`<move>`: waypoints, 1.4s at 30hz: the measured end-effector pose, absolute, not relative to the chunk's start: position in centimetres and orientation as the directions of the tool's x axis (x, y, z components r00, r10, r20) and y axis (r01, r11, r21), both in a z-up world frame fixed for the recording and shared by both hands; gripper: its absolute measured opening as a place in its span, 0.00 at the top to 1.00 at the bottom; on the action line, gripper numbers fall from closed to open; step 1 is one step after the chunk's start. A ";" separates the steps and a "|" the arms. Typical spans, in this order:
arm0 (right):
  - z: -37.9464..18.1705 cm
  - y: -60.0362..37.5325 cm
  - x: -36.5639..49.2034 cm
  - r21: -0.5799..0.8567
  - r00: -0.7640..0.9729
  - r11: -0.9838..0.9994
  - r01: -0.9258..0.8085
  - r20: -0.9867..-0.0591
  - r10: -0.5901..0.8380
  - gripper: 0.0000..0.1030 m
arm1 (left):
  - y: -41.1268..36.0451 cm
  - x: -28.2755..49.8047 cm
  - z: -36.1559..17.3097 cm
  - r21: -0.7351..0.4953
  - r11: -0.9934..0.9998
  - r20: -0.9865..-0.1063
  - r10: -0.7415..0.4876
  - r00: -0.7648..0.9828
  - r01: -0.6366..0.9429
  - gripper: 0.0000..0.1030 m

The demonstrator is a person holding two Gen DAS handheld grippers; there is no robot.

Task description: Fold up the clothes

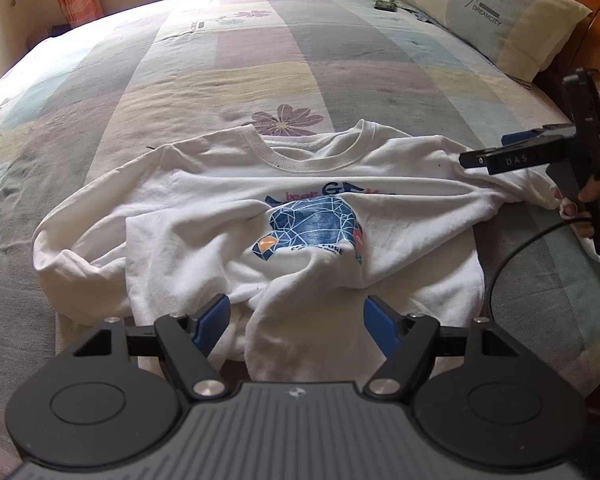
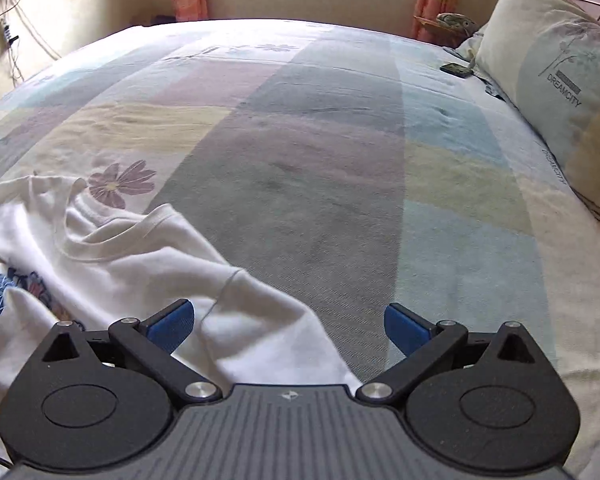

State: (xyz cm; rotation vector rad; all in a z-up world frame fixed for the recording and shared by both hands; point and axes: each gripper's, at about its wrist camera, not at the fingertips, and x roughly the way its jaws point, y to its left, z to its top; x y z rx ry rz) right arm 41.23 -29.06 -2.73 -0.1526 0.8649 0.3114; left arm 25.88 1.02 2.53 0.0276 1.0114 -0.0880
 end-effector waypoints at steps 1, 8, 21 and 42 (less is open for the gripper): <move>-2.7 -28.5 40.2 -0.004 0.597 0.938 -0.347 -0.772 0.218 0.00 | 1.6 25.7 2.4 -0.023 0.997 -0.849 -0.059 0.525 0.075 0.28; -2.9 -25.5 32.6 0.158 0.537 0.934 -0.322 -0.781 0.317 0.00 | 7.2 22.8 1.1 -0.034 0.998 -0.881 -0.001 0.474 -0.059 0.28; 0.4 -18.4 30.8 0.072 0.544 0.947 -0.312 -0.804 0.241 0.00 | 9.3 24.9 -2.2 -0.256 0.958 -0.810 -0.286 0.513 0.129 0.28; 3.0 -2.0 30.7 0.009 0.495 0.816 -0.578 -0.791 0.360 0.00 | 20.2 21.4 -3.5 -0.297 0.955 -0.794 -0.245 0.557 -0.002 0.24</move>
